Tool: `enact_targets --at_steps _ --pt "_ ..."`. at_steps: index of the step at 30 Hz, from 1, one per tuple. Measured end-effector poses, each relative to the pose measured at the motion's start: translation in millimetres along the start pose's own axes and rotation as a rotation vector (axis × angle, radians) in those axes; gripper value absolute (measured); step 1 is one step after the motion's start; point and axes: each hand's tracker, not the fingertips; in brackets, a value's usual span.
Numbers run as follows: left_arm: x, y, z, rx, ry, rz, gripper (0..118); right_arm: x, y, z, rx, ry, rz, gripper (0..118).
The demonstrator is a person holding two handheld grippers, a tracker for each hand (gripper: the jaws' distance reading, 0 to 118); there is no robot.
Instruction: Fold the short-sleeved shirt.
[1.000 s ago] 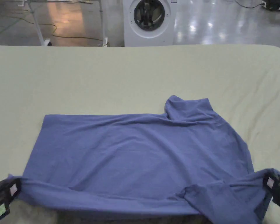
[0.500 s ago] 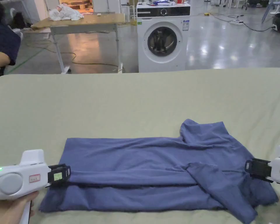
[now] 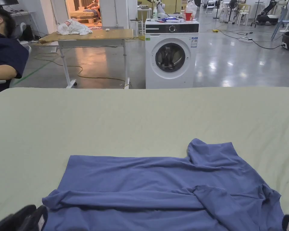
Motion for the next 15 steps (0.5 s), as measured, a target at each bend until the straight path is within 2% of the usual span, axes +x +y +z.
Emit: enact_targets --at_steps 2,4,6,7,9,15 --pt "10 -10 15 0.009 -0.012 -0.013 0 -10 -10 15 0.000 0.026 -0.036 0" --pt "20 -18 29 0.015 -0.022 -0.029 0 -18 -18 26 0.014 0.012 0.013 0" --pt "25 -23 38 0.012 -0.047 -0.008 0 -28 -18 31 -0.022 -0.027 0.121 0" --pt "25 -23 38 0.000 -0.047 0.017 0 -30 -19 31 -0.031 -0.038 0.131 0" --pt "21 -23 34 -0.049 -0.055 0.059 0 -30 -21 31 -0.034 -0.004 0.105 0" --pt "8 -17 20 -0.032 -0.049 0.083 0 -32 -23 26 -0.035 0.019 0.065 0"
